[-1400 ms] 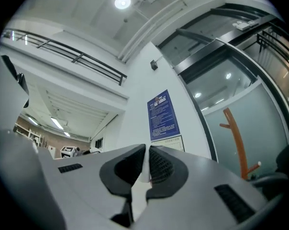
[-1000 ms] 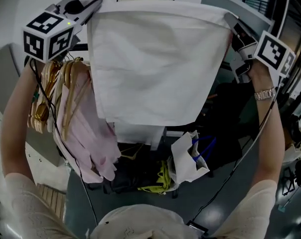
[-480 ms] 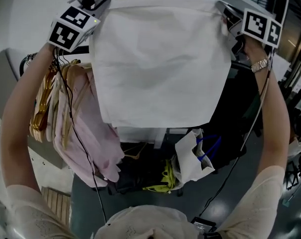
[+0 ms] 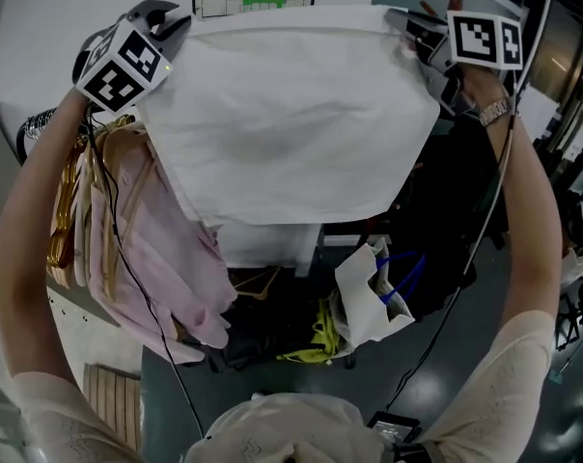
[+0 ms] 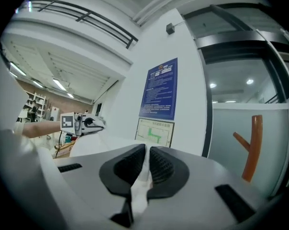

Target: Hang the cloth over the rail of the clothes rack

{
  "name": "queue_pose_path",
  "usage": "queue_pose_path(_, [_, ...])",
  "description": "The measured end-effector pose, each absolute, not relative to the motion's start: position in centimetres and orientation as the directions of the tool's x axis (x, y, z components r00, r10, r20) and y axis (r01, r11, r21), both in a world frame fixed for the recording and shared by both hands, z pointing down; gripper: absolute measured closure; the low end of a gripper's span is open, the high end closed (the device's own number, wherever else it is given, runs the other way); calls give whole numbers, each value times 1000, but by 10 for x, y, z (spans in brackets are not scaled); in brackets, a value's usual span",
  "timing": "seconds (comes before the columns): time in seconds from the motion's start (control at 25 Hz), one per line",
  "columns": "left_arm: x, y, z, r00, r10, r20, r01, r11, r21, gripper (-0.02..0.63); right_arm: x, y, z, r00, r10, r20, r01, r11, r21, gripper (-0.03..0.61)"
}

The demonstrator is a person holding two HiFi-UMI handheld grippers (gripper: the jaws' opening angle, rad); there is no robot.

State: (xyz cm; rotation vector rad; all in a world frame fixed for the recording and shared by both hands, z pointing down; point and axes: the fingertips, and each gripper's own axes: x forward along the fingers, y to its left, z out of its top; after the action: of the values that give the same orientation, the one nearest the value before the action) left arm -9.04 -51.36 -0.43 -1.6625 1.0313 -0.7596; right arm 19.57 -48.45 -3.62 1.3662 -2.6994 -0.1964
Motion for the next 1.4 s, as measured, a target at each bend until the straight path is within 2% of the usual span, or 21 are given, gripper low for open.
queue_pose_path(0.08, [-88, -520, 6, 424, -903, 69, -227, -180, -957, 589, 198, -486, -31, -590, -804, 76, -787, 593, 167, 555])
queue_pose_path(0.24, [-87, -530, 17, 408, -897, 172, -216, -278, -936, 589, 199, -485, -24, -581, -802, 142, -774, 598, 209, 544])
queue_pose_path(0.48, [-71, -529, 16, 401, -904, 150, -212, -251, -945, 589, 225, -479, -15, -534, -819, 211, -791, 572, 216, 517])
queue_pose_path(0.68, [-54, -530, 20, 429, -884, 186, -198, -293, -935, 589, 245, -471, -8, -530, -811, 247, -793, 577, 195, 497])
queue_pose_path(0.8, [-52, -531, 27, 416, -878, 236, -189, -338, -922, 589, 248, -469, -5, -573, -780, 253, -770, 618, 161, 494])
queue_pose_path(0.92, [-59, -535, 32, 382, -882, 276, -201, -371, -907, 589, 280, -474, -14, -491, -841, 227, -820, 534, 204, 492])
queue_pose_path(1.04, [-63, -534, 30, 395, -882, 258, -196, -355, -914, 589, 309, -467, -30, -449, -883, 135, -852, 469, 231, 492])
queue_pose_path(1.12, [-61, -535, 31, 401, -879, 258, -190, -356, -915, 589, 292, -456, -34, -504, -858, 98, -825, 512, 238, 492])
queue_pose_path(1.28, [-57, -532, 28, 411, -881, 235, -191, -336, -922, 589, 193, -431, -41, -708, -702, 76, -651, 691, 314, 492])
queue_pose_path(1.4, [-58, -529, 22, 416, -888, 197, -194, -298, -935, 589, 132, -430, -39, -767, -637, 82, -570, 734, 370, 492])
